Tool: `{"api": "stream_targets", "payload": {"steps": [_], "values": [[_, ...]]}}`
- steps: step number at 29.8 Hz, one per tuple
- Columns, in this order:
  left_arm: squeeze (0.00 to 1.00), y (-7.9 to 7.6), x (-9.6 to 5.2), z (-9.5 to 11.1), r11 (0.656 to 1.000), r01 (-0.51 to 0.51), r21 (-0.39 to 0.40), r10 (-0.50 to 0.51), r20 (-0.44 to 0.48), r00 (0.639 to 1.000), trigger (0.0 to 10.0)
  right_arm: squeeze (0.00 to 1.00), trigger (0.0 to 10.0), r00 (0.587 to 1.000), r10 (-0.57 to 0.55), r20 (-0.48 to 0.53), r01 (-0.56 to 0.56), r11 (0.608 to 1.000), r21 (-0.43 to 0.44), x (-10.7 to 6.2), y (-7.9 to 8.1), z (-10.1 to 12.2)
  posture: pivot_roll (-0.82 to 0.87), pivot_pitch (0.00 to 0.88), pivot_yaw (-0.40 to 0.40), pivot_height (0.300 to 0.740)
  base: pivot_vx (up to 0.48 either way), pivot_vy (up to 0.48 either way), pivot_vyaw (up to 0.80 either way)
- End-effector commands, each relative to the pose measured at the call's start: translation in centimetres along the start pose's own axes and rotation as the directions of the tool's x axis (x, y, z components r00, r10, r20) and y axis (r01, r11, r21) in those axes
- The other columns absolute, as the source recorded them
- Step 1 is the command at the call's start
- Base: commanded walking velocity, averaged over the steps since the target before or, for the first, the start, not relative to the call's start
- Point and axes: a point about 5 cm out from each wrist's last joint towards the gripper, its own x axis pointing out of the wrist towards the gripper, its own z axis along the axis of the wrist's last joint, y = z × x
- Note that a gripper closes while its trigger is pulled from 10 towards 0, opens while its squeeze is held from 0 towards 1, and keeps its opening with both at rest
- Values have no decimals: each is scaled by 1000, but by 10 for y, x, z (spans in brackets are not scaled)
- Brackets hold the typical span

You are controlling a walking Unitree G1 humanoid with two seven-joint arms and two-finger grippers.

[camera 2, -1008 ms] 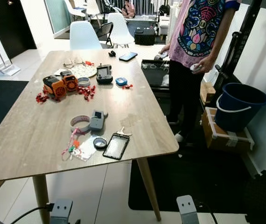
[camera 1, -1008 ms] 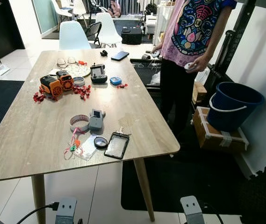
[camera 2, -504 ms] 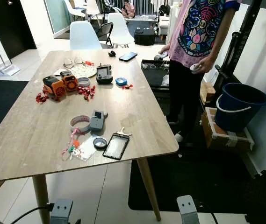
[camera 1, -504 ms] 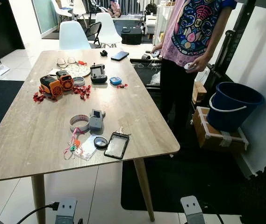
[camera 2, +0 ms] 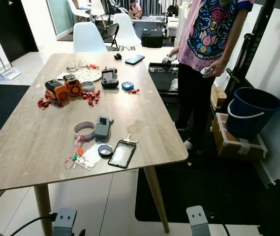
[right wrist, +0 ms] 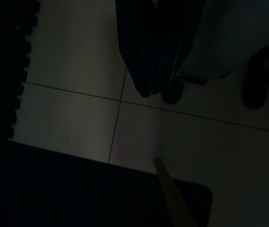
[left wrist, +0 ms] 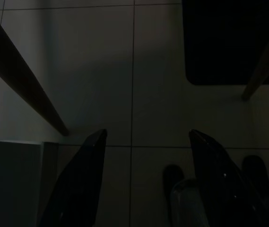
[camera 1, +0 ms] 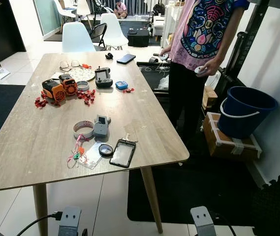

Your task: Hang keys on a hook

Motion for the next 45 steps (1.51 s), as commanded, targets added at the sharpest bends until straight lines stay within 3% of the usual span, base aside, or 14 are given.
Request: {"api": "stream_targets", "payload": {"steps": [1,45], "values": [[0,-4,0,0,1000,8,4,-8,6,1000,10000,0,10000,1000,3,-21,-3,1000,-7,-1,-1,-4,7,0,-25,740,0,0,0],[0,-2,0,-3,1000,1,1,-1,-13,1000,10000,0,10000,1000,7,-20,-7,1000,-6,0,2,-2,16,0,-20,740,0,0,0]]}}
